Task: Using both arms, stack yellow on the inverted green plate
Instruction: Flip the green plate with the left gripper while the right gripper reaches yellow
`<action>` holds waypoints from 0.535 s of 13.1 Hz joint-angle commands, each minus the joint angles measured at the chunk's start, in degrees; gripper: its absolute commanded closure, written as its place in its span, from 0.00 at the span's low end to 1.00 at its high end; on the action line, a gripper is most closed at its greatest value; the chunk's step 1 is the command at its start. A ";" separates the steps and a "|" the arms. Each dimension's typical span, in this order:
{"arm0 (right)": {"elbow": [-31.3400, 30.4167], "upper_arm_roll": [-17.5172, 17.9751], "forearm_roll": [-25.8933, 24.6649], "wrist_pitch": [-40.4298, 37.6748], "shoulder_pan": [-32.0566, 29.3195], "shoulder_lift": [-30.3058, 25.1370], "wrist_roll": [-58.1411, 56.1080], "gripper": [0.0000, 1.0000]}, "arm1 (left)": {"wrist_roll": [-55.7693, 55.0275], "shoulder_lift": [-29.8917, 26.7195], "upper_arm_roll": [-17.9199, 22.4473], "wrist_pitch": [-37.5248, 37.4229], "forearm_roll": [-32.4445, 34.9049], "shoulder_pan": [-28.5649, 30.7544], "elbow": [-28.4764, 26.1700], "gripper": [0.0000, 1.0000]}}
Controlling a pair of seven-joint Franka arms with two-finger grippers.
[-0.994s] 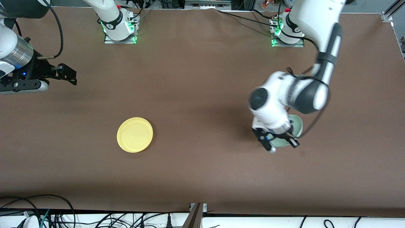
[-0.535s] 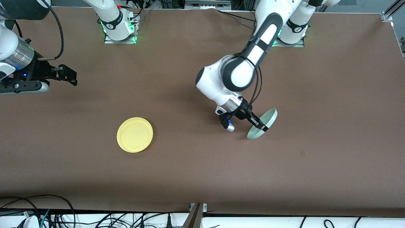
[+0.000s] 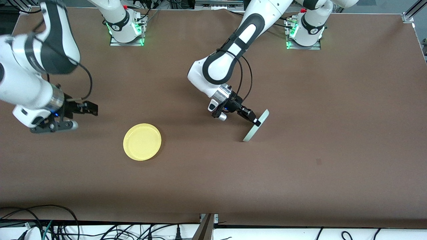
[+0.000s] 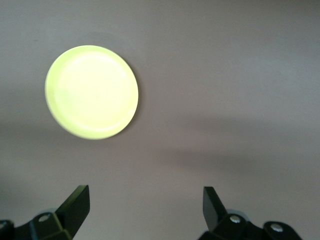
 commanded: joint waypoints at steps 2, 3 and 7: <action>1.23 0.23 7.82 8.96 -2.83 10.34 -5.15 0.00 | -4.81 3.23 -0.40 0.46 -1.21 -2.44 2.50 1.00; 1.32 0.32 8.09 11.77 -2.75 12.89 -5.07 0.00 | -5.61 3.84 -0.41 0.90 -3.39 -2.79 3.28 1.00; 0.53 0.58 9.32 18.74 -2.40 19.33 -4.98 0.03 | -6.32 4.11 -0.85 8.18 -17.95 -3.06 6.62 0.00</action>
